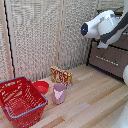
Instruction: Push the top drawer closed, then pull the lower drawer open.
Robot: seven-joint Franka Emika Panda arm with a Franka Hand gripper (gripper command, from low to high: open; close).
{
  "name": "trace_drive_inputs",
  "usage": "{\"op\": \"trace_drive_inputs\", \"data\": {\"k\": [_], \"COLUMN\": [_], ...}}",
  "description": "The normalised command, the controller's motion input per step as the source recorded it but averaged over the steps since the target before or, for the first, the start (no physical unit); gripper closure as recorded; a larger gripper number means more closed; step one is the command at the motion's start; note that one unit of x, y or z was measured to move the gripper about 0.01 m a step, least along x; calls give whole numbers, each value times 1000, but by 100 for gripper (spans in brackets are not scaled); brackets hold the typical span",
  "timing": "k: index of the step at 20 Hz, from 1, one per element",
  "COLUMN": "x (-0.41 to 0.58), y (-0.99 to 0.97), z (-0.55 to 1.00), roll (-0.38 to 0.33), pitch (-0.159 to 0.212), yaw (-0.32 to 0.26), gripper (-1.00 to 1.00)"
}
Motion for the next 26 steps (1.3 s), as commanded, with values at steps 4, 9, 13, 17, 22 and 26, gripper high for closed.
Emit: {"op": "trace_drive_inputs", "data": {"k": [4, 9, 13, 17, 22, 26], "x": [0, 0, 0, -6, -90, -179], "y": [214, 133, 19, 70, 118, 89], "z": [-49, -235, -317, -370, -409, -437], "roll": [0, 0, 21, 3, -46, -54], "pitch": [0, 0, 0, 0, 0, 8], "yaw": [0, 0, 0, 4, 0, 1], "gripper": [-100, -100, -100, -100, -100, -100]}}
